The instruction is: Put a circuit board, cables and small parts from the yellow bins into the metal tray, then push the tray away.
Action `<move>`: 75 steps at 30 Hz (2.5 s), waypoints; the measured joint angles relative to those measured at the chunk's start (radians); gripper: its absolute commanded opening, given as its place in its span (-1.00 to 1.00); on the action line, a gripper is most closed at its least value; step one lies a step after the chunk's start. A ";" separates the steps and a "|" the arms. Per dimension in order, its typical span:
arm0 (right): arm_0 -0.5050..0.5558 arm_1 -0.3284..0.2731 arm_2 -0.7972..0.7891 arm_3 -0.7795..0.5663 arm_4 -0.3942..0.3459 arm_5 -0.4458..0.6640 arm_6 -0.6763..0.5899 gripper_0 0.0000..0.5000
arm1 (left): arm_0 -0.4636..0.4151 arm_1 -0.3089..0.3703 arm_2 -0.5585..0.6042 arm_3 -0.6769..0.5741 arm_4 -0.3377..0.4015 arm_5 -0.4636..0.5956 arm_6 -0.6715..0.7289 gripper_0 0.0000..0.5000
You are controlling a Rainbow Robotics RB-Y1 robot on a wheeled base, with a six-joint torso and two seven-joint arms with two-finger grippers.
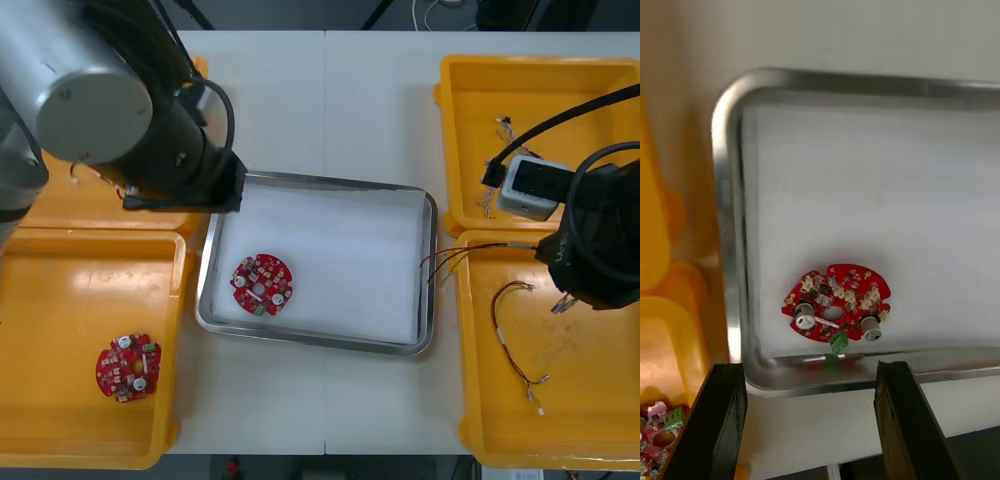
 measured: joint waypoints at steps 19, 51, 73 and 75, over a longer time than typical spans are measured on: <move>-0.289 0.250 0.449 0.155 0.235 0.001 0.006 -1.00 | -0.126 0.024 0.239 0.497 -0.140 0.000 -0.224 1.00; -0.224 0.420 0.761 0.505 0.627 -0.283 0.222 -1.00 | -0.184 0.043 0.324 1.025 -0.251 -0.346 -0.289 1.00; -0.208 0.445 0.775 0.573 0.624 -0.299 0.222 1.00 | -0.184 0.043 0.256 1.174 -0.252 -0.512 -0.289 1.00; -0.208 0.447 0.771 0.567 0.620 -0.285 0.222 1.00 | -0.184 0.043 0.253 1.176 -0.252 -0.530 -0.289 1.00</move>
